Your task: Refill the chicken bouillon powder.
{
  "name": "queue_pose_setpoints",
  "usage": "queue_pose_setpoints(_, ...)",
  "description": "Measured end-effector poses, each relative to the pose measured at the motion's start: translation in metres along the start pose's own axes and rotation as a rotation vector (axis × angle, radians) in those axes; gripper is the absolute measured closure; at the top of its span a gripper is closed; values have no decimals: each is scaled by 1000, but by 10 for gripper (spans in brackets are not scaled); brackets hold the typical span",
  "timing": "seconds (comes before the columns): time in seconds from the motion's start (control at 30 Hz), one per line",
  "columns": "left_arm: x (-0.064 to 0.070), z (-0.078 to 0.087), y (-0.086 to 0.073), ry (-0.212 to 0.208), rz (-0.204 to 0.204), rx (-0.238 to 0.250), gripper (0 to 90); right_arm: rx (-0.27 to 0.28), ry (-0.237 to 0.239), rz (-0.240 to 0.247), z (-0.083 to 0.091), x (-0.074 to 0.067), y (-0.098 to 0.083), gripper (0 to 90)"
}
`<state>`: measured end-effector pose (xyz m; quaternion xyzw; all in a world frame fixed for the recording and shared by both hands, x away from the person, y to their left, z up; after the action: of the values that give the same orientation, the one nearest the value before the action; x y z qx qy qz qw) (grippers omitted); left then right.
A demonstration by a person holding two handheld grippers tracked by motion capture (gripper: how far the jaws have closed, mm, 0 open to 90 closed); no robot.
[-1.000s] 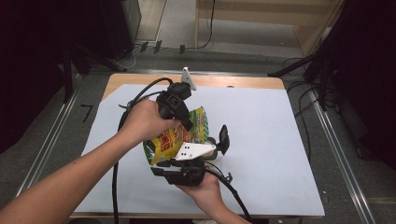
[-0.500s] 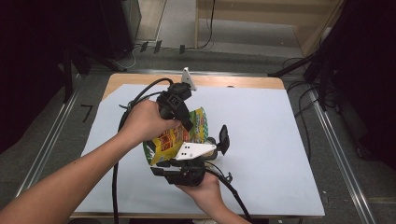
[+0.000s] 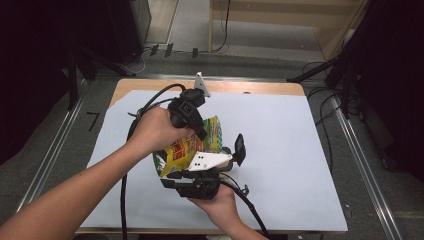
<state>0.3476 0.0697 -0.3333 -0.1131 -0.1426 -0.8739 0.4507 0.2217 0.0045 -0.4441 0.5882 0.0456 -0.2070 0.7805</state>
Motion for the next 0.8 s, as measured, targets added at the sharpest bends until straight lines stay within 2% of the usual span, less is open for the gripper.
queue_pose_setpoints(0.8,0,1,0,-3,-2,5,891,-1,-6,8,0,-1,3,707)
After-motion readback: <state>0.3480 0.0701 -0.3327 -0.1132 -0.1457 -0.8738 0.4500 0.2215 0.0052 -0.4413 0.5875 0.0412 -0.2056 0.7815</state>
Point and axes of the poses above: each handheld gripper's, and its own axes: z roughly backward along the jaws, y roughly out of its top, x roughly to its right, the point moved 2 cm from there along -z, roughly forward along the jaws
